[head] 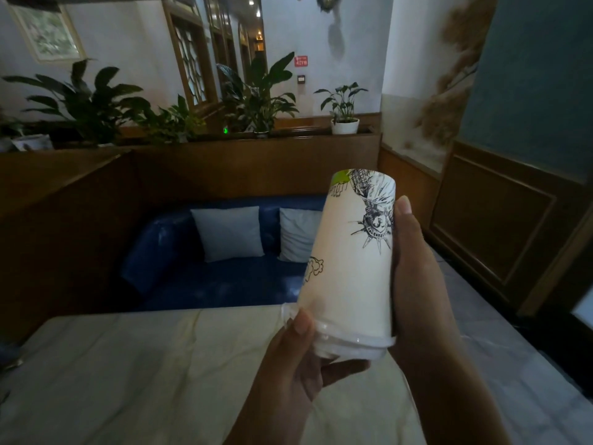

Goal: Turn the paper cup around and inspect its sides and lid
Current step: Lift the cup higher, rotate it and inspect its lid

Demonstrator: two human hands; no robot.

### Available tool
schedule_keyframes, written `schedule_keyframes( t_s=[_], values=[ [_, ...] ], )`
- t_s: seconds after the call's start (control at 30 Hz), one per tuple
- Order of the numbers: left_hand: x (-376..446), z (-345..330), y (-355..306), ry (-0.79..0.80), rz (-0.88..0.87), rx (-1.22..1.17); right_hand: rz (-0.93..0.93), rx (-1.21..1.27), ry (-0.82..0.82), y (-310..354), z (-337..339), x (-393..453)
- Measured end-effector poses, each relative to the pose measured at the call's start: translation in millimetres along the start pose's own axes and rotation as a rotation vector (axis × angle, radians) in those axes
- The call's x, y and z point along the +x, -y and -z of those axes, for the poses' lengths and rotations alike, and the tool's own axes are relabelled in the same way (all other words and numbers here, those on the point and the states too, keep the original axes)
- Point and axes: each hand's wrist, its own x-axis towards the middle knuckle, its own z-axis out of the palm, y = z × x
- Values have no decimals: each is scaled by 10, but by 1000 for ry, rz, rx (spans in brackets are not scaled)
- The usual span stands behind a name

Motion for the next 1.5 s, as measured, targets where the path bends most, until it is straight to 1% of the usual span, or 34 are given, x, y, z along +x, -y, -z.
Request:
schedule_keyframes(
  t_s=[0.1, 0.2, 0.3, 0.43, 0.53, 0.73, 0.97, 1.07, 1.17, 1.3, 1.4, 1.5],
  values=[
    [10, 6, -8, -30, 10, 36, -26, -36, 12, -43, 25, 53],
    [33, 5, -8, -78, 2, 114, 18, -34, 0, -70, 27, 71],
    [41, -13, -26, -134, -25, 177, 39, -49, -22, -92, 21, 83],
    [53, -12, -12, -170, -90, 285, 17, -29, -26, -97, 4, 79],
    [48, -4, 28, -173, -146, 365, -28, 44, 13, -35, -43, 43],
    [0, 18, 90, -174, -212, 434, 14, -12, 90, -2, -57, 46],
    [18, -14, 53, -160, -257, 595, 38, 19, 52, -23, -60, 24],
    [22, 24, 47, -156, -276, 601, 49, 68, 23, -36, -68, 23],
    [15, 111, 90, -159, -268, 586, 94, 75, 42, -61, -50, 42],
    [-11, 197, 160, -149, -270, 597, 163, -40, 2, -61, -48, 68],
    [-32, 257, 145, -180, -325, 666, 219, -105, -27, -71, 8, 109],
    [-43, 341, 36, -225, -396, 664, 215, -153, -1, -156, 114, 126]
  ],
)
